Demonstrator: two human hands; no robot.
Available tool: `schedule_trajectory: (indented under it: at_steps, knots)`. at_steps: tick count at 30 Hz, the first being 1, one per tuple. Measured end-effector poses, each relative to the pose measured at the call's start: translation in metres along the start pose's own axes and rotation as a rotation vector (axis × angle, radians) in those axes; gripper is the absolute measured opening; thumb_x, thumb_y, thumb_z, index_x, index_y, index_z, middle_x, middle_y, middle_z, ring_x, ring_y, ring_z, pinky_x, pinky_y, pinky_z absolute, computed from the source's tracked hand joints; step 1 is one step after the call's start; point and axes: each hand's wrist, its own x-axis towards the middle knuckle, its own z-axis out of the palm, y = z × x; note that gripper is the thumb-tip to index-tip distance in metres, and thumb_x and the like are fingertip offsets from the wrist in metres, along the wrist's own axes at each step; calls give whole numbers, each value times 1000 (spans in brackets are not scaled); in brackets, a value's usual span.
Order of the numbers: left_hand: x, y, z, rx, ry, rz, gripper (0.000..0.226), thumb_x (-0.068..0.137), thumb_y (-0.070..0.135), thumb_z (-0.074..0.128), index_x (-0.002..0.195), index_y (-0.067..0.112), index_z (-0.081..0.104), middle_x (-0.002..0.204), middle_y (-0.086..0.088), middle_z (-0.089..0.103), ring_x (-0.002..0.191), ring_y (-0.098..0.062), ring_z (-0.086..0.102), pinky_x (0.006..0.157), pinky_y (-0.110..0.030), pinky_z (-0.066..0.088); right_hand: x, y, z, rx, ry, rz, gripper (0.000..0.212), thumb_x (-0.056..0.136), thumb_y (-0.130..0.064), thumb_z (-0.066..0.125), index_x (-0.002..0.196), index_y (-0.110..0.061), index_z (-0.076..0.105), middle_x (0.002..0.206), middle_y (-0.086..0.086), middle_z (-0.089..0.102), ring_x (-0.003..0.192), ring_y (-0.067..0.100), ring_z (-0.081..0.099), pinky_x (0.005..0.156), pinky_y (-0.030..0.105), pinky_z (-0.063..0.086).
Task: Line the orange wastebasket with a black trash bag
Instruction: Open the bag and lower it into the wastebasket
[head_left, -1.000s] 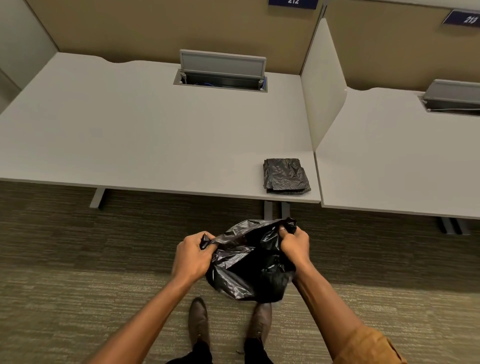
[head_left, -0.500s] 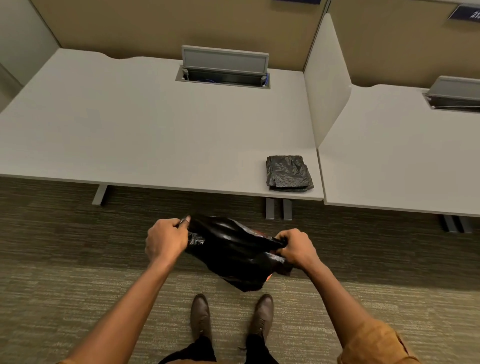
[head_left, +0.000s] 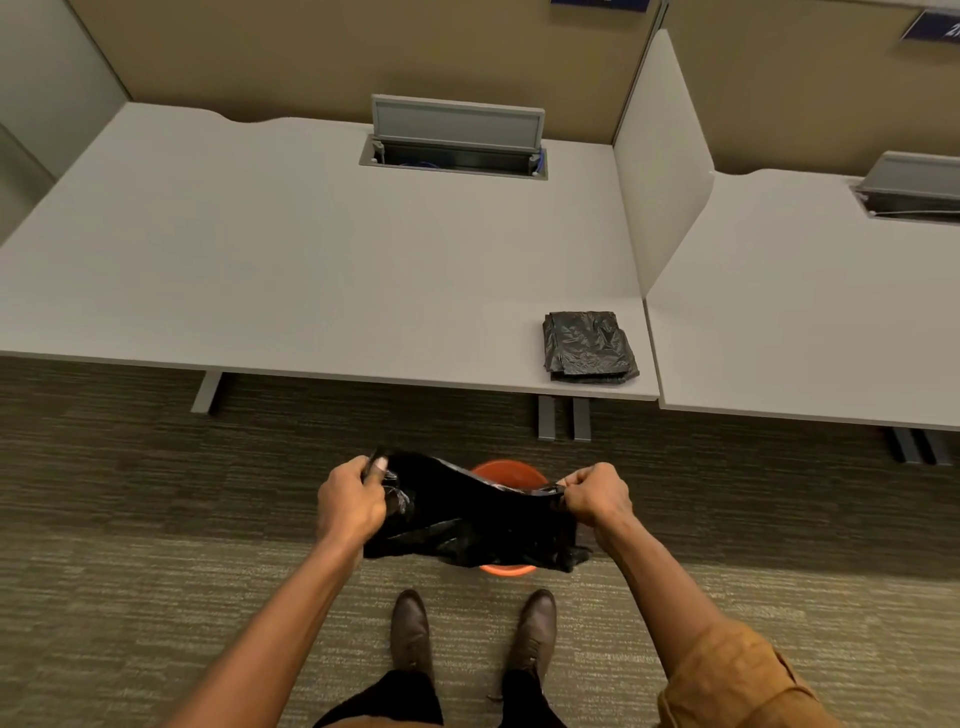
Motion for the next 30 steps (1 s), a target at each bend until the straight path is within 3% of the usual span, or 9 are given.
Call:
schedule_trajectory:
  at_steps: [6,8,11,15,20,22,24,27,30]
  knots:
    - [14,-13,-10,-513,-95,-225,28,109,-1,50,106,4,77,99,-15,80,85,-27,76,61,-31,63,1,12,21,139,143,144,17,97,-16,70,81,-15,75,98,12,78,86,27,68,82,39,59]
    - [16,-13,-12,-601,-134,-269,28,107,-4,50,105,3,77,94,-16,78,77,-26,73,58,-32,60,1,9,27,355,212,239,16,99,-11,63,85,-9,71,109,20,76,91,34,67,84,40,57]
    - [19,-15,-13,-696,-221,-295,25,102,-5,58,97,5,80,87,-15,79,70,-26,71,63,-32,56,6,-1,36,788,156,356,25,100,7,54,118,9,71,118,23,72,109,35,70,86,43,55]
    - [28,-18,-23,-776,-375,-334,18,100,-1,62,107,-5,79,94,-20,79,75,-30,73,71,-37,60,0,-12,44,669,220,285,30,98,-2,56,123,6,70,118,25,73,107,40,71,89,45,60]
    - [43,-29,-48,-464,-403,-82,38,96,39,78,106,2,81,96,-12,85,87,-30,80,78,-44,62,-5,-20,42,327,299,130,35,105,-21,51,126,-5,74,124,24,74,110,41,67,84,37,44]
    - [48,-32,-62,-98,-499,151,54,72,59,92,98,14,78,84,3,84,77,-11,80,64,-27,60,-3,-19,39,347,314,113,36,106,-22,51,124,-3,75,121,24,74,108,40,68,85,39,48]
    - [54,-37,-64,311,-531,287,46,69,58,96,94,24,77,83,3,82,78,-12,79,66,-34,64,-2,-16,34,381,346,127,35,106,-21,49,117,-1,75,113,21,73,103,39,67,83,39,47]
    - [57,-39,-53,518,-321,234,14,92,36,82,81,30,75,86,1,79,88,-23,77,82,-45,65,1,-10,27,417,381,125,35,107,-23,46,87,-5,70,94,14,71,78,28,61,75,39,43]
    - [58,-40,-36,338,-149,-8,22,103,24,63,88,21,80,99,-14,80,97,-36,76,84,-46,64,3,1,27,419,348,93,41,107,-28,47,73,-11,63,81,10,68,69,24,58,68,41,41]
